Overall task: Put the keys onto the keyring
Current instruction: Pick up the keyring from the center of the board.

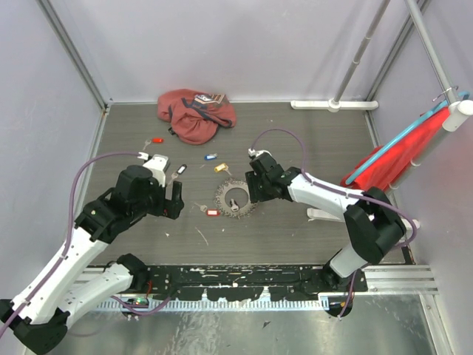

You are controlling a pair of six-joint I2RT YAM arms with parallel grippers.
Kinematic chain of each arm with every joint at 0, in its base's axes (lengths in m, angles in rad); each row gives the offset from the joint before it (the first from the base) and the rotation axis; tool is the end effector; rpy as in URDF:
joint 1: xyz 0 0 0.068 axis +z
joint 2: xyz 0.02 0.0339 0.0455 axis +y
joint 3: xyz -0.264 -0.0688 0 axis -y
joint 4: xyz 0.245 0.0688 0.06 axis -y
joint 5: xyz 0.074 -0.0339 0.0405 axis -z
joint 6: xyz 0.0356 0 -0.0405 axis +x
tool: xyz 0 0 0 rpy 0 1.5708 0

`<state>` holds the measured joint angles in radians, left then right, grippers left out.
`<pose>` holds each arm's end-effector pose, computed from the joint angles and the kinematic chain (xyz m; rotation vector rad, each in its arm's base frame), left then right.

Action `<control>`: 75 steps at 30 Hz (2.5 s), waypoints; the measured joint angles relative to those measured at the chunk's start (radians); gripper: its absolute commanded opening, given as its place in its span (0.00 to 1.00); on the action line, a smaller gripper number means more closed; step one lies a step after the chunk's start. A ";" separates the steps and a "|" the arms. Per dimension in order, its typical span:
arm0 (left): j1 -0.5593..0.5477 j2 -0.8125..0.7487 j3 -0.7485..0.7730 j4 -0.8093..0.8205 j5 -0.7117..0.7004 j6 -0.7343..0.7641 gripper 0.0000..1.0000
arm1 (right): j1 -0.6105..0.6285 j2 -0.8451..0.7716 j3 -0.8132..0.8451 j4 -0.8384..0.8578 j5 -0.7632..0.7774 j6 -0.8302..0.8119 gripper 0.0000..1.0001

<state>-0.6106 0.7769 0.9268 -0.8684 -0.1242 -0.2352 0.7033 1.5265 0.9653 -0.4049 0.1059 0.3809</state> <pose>0.1232 -0.0809 0.3225 0.3653 2.2714 -0.2981 0.2388 0.1975 0.2076 -0.3684 2.5287 0.2952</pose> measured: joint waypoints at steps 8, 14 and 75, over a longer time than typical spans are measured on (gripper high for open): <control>0.000 0.027 0.000 0.003 0.003 -0.002 0.93 | -0.013 0.030 0.002 0.028 -0.058 -0.021 0.52; 0.000 0.045 0.000 0.004 0.003 -0.001 0.93 | -0.015 0.067 0.038 0.014 0.026 -0.040 0.50; 0.000 -0.129 -0.055 0.111 0.067 0.005 0.98 | -0.031 -0.230 0.075 0.044 -0.136 -0.287 0.01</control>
<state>-0.6106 0.6476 0.8722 -0.7570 -0.0574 -0.2298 0.6720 1.2961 1.0401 -0.3611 -0.0303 0.0940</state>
